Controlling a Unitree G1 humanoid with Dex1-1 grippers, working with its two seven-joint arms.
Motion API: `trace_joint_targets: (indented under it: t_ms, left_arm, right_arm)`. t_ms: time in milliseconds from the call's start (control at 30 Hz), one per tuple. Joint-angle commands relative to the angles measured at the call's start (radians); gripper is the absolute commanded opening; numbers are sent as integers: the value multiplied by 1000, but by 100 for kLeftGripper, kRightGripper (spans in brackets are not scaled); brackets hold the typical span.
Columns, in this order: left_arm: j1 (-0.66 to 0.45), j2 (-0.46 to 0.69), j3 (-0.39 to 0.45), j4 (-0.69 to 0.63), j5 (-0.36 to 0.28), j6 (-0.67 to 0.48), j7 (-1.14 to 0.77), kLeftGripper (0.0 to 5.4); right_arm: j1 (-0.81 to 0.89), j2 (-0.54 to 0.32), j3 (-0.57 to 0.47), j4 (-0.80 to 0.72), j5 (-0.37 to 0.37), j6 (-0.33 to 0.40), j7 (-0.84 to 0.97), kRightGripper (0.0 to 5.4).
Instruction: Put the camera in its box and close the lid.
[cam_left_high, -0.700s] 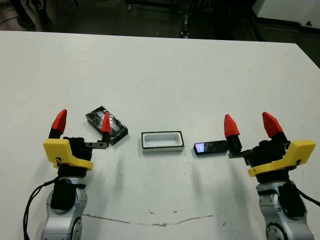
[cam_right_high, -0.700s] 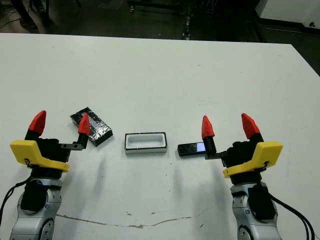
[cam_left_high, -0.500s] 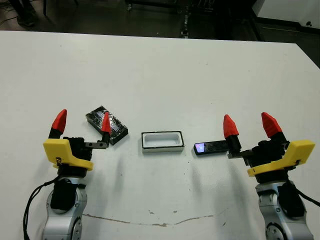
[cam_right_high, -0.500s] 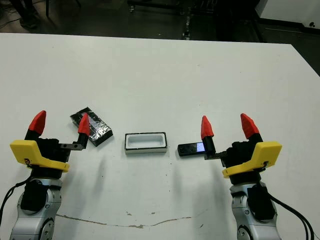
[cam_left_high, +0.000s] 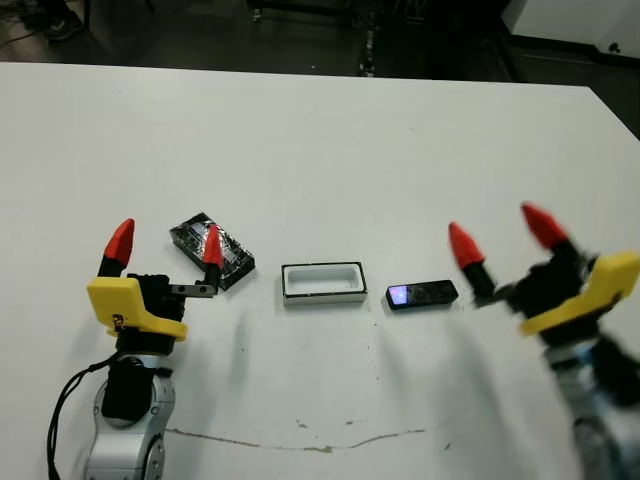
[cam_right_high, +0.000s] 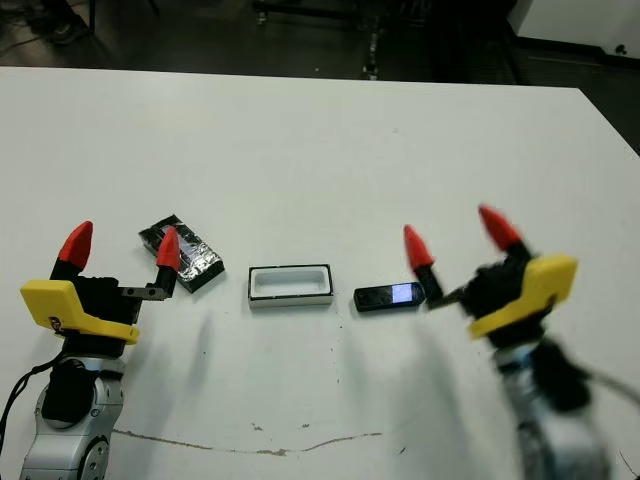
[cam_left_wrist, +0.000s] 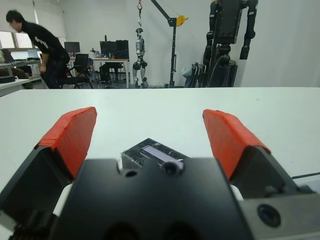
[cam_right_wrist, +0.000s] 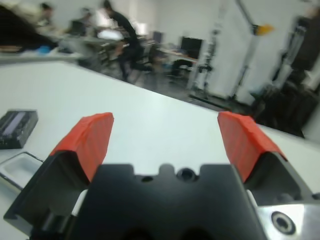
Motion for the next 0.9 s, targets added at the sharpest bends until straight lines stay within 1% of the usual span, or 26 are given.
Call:
trace_joint_targets:
  t_ms: [33, 100, 167, 233, 300, 367, 433, 633, 767, 900]
  left_arm:
    - [6, -7, -4, -3, 13, 11, 13, 539]
    - [5, -10, -6, 4, 29, 1, 24, 539]
    - [4, -16, -8, 8, 26, -3, 27, 539]
    - [5, -20, -8, 6, 29, 2, 33, 539]
    - [7, -21, -10, -1, 30, 12, 35, 539]
    - [9, -20, -12, -4, 34, 13, 36, 539]
    - [8, -22, -13, 0, 36, 4, 37, 539]
    - [7, -19, -16, -2, 37, 4, 34, 539]
    - [7, -24, -16, -11, 26, 15, 32, 539]
    - [6, -21, -17, -14, 34, 20, 35, 539]
  right_arm:
    - [-167, -139, 17, 110, -2, 33, 143, 540]
    - [-264, -190, 52, 191, 1, 59, 239, 540]
    - [-353, -228, 102, 266, -6, 86, 334, 540]
    - [-429, -255, 166, 327, -32, 109, 419, 540]
    - [-488, -268, 225, 383, -65, 92, 508, 540]
    - [-526, -272, 270, 427, -101, 57, 579, 540]
    - [-563, -278, 320, 449, -142, 47, 641, 540]
    - [-643, -288, 444, 464, -215, 80, 810, 540]
    - [-688, -263, 508, 535, -228, 86, 936, 540]
    - [-725, -240, 570, 602, -273, 34, 1027, 540]
